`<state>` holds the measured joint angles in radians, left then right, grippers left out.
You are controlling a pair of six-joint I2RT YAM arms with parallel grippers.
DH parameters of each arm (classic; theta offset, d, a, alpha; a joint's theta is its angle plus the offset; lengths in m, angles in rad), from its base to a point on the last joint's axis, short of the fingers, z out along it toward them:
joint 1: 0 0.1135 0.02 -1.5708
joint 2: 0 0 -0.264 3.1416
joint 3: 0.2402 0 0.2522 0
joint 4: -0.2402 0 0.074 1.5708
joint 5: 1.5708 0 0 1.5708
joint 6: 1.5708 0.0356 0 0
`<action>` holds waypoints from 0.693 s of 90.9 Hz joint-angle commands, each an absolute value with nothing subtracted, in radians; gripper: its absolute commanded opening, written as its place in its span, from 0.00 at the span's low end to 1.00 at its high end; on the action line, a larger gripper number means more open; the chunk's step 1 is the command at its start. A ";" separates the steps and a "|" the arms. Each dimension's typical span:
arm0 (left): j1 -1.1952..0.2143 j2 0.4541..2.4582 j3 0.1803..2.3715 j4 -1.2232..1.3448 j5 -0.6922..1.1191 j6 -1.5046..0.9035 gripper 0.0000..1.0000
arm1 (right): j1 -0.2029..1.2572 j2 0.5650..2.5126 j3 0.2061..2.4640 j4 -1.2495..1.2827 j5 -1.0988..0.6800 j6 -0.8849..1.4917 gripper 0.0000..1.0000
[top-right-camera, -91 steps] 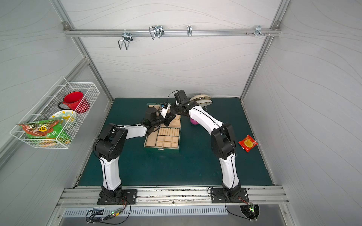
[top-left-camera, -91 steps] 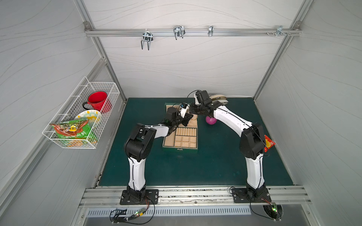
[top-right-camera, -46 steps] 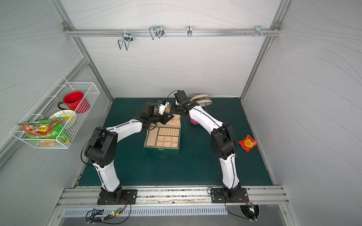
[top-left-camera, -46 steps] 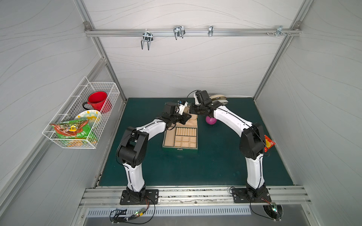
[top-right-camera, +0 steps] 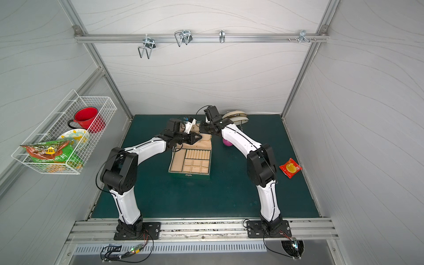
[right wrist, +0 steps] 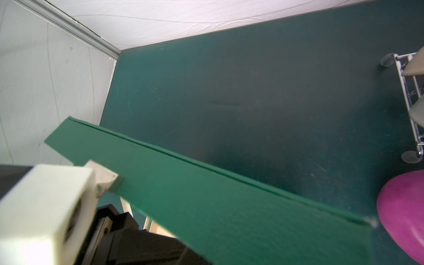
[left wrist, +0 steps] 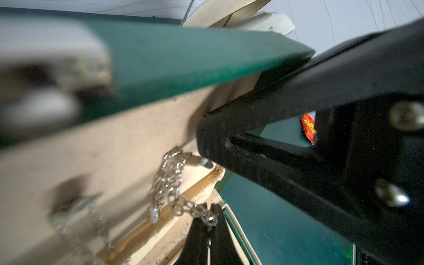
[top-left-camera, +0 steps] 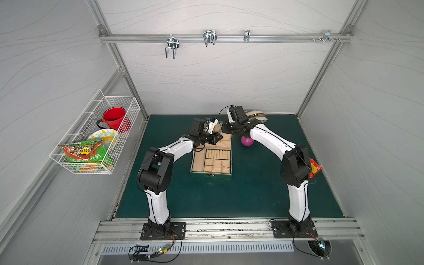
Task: Put jewelry chain into jewelry box
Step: Adjust the necklace at the jewelry box clasp.
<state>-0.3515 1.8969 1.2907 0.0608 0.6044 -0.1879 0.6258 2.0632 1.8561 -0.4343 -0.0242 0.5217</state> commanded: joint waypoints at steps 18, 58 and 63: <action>-0.349 1.941 1.314 0.079 0.598 -0.206 0.01 | 0.618 1.977 1.793 -0.388 -0.050 0.521 0.22; -0.383 1.934 1.260 0.038 0.470 -0.146 0.01 | 0.617 1.848 1.661 -0.311 -0.071 0.532 0.33; -0.386 1.934 1.255 0.038 0.473 -0.143 0.01 | 0.617 1.827 1.636 -0.298 -0.066 0.530 0.35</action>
<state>-0.3706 1.9106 1.2781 0.0780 0.5083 -0.1593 0.6231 1.8881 1.6726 -0.3420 -0.0654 0.5323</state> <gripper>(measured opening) 0.073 0.334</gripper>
